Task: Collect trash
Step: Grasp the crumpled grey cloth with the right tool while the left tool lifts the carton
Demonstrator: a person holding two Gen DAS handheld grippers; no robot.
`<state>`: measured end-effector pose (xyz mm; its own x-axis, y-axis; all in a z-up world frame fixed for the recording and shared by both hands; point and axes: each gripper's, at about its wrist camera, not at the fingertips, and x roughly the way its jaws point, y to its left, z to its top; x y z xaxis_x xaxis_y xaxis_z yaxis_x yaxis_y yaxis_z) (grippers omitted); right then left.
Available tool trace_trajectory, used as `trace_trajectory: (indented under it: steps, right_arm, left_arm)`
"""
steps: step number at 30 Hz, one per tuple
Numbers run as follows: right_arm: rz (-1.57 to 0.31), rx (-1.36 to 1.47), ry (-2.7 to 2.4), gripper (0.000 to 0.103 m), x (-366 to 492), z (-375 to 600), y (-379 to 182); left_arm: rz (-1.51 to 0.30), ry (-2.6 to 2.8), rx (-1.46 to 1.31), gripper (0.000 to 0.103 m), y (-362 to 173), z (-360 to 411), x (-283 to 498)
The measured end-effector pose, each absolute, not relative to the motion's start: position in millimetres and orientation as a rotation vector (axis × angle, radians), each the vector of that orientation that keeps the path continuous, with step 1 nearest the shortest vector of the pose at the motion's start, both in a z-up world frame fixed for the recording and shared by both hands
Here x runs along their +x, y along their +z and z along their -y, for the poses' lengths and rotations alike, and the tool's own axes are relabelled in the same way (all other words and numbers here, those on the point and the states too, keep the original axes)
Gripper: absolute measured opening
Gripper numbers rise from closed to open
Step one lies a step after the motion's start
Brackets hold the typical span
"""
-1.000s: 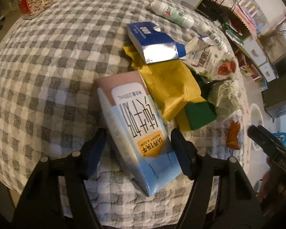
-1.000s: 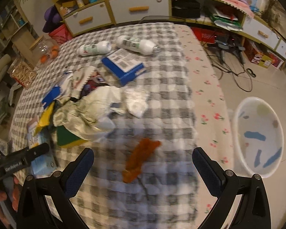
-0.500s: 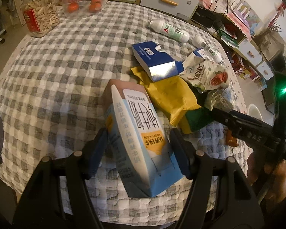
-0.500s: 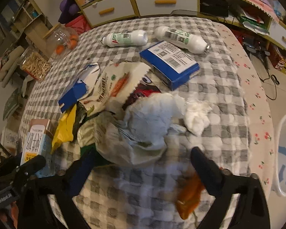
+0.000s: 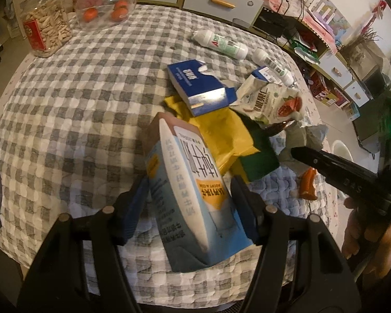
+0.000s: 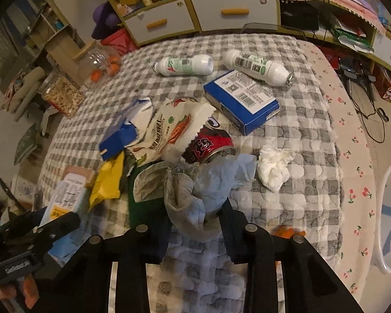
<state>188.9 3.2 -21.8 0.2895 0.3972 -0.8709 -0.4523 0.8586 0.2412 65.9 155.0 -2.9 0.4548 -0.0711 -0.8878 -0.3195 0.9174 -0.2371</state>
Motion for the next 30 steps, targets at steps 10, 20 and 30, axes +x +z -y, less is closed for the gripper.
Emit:
trace_trajectory:
  steps: [10,20,30]
  right_arm:
    - [-1.118,0.026,0.560,0.033,177,48,9]
    - [-1.128,0.158,0.543,0.033,175,112,31]
    - [-1.361,0.073,0.440,0.033,176,130,-24]
  left_arm:
    - [-1.095,0.094,-0.399,0.065,3,-131,78]
    - [-1.079,0.025,-0.389,0.065,13,-99,86]
    - [-1.097,-0.032,-0.350,0.065,11,-61,98]
